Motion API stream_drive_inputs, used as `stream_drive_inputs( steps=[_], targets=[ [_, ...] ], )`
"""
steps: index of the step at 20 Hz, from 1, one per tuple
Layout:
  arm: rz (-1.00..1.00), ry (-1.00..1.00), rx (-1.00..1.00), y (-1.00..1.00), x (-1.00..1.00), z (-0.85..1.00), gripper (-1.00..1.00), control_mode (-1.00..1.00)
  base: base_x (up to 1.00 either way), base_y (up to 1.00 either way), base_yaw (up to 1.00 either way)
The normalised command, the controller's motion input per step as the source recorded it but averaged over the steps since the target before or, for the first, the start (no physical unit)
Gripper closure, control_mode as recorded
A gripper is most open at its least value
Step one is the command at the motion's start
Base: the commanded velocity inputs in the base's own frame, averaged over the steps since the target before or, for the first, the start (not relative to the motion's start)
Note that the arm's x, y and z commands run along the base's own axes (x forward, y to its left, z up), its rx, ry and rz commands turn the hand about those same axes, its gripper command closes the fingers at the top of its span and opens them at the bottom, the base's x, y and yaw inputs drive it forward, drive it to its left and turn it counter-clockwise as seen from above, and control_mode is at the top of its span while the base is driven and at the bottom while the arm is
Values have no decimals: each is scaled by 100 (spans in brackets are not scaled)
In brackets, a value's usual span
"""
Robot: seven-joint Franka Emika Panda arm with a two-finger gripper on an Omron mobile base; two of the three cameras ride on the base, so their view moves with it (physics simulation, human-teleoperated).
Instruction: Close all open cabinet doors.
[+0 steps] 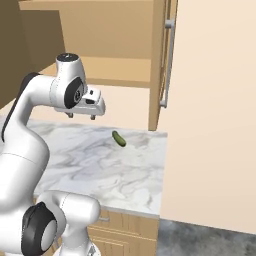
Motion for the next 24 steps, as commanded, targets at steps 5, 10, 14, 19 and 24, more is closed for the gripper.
stream_drive_inputs(
  steps=[5, 10, 14, 19, 24],
  targets=[
    [0, 0, 0, 0, 0, 0, -100, 100, 17, -7, 0],
    [0, 0, 0, 0, 0, 0, -100, 100, 0, 0, 0],
    [-4, -7, 1, -31, -51, -22, -100, -100, -1, 0, 0],
    [-2, -22, 2, -55, -83, -34, -100, -100, 0, 0, 0],
    [-1, -14, 0, -33, -61, -22, -100, -100, 0, 0, 0]
  ],
)
